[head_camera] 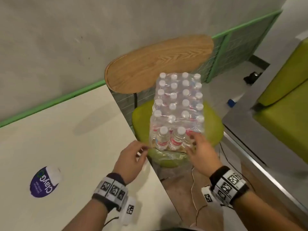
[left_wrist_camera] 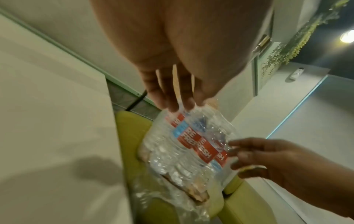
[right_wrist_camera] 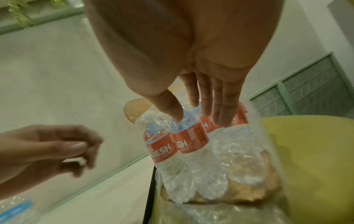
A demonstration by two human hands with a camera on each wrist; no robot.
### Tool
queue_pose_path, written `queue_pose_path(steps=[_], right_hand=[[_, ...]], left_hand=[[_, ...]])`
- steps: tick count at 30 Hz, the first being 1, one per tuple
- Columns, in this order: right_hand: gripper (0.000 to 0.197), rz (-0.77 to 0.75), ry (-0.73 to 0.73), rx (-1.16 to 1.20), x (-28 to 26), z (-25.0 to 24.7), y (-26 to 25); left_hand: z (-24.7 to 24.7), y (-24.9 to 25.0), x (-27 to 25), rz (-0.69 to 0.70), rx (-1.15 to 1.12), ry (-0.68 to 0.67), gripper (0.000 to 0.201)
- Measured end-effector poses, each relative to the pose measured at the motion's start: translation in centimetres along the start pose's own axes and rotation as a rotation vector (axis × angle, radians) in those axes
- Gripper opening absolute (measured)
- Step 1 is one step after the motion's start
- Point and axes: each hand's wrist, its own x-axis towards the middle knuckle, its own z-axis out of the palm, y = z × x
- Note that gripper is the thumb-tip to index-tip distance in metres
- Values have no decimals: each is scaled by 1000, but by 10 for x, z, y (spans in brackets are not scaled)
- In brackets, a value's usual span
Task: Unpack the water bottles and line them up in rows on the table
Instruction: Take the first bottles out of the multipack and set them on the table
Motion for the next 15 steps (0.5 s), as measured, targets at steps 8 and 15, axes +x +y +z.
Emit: queue_pose_path(steps=[8,15], right_hand=[[45,40,62,123,39,29,3],[41,108,70,388,32,37,15]], left_hand=[[65,24,58,-158,-70,8,59],[67,18,65,-258,-323,7,38]])
